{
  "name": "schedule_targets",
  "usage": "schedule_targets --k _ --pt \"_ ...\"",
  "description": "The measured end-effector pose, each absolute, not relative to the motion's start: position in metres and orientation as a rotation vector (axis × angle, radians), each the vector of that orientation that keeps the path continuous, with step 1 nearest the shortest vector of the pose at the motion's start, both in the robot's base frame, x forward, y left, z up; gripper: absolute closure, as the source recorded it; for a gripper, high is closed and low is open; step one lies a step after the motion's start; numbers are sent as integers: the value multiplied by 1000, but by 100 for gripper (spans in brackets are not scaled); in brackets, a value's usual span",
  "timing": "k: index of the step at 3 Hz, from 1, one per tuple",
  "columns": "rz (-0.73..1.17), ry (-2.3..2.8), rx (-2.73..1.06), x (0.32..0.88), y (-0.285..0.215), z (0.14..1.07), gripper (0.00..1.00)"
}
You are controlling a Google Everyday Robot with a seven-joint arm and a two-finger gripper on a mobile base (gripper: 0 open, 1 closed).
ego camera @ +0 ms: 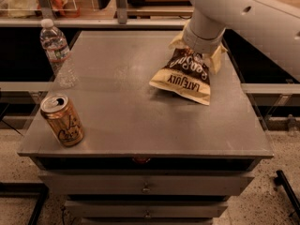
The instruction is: Move brown chip bag near water bottle
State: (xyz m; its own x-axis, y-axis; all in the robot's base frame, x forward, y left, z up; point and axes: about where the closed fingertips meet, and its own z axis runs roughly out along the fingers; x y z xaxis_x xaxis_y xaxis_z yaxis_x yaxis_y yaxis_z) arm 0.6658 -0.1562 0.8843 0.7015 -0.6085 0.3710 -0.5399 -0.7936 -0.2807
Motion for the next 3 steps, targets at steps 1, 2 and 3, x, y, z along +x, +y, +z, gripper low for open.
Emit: schedule_targets --k 1,2,3 --pt "-703 959 -2746 678 -156 881 40" --pt "-741 966 -2723 687 -154 890 63" --pt "-804 972 -2675 692 -155 914 86"
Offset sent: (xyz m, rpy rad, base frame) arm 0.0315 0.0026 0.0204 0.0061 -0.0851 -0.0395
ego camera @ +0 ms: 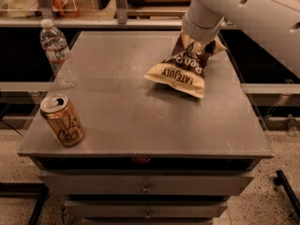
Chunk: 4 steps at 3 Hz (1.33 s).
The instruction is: Move brown chip bag near water bottle
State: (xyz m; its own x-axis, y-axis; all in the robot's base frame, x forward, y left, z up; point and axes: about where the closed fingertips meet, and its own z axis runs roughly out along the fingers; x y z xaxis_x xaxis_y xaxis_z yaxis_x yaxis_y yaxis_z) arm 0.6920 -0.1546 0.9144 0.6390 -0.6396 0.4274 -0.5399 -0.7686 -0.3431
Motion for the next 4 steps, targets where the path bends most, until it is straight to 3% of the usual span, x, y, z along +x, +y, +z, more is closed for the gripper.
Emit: schedule_targets --k 1,2,4 --pt "-879 957 -2612 693 -154 951 100" --pt "-942 912 -2522 689 -149 1004 100" --pt "-942 836 -2517 696 -135 1015 100"
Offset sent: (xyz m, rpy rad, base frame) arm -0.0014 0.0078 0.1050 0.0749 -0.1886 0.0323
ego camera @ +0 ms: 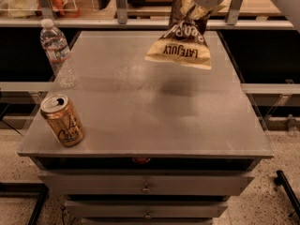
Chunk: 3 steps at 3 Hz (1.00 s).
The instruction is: Move brown chip bag near water bottle
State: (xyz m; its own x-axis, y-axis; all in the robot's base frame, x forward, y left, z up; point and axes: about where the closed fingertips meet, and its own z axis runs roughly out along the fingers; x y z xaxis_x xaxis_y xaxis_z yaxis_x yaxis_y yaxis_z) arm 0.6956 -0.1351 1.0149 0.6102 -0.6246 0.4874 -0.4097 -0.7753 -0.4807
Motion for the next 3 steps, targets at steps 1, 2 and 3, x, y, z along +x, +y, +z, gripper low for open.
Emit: schedule_targets --k 1,2,3 --pt "-936 674 -2505 707 -99 1031 100" --pt "-893 479 -2499 716 -50 1040 100" --pt "-825 324 -2492 713 -7 1038 100"
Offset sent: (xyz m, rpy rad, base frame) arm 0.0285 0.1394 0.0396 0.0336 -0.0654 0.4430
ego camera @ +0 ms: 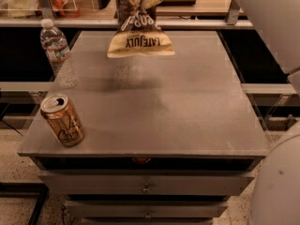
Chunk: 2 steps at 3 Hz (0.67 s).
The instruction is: Move brown chip bag near water bottle
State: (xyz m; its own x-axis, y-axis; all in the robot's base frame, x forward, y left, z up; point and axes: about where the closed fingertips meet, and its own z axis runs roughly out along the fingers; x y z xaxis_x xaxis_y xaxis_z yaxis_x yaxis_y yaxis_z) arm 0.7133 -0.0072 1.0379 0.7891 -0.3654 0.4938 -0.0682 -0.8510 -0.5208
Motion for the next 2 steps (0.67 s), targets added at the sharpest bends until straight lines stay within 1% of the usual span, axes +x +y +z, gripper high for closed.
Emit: schedule_targets --k 2 --pt "-676 105 -2502 691 56 1015 100"
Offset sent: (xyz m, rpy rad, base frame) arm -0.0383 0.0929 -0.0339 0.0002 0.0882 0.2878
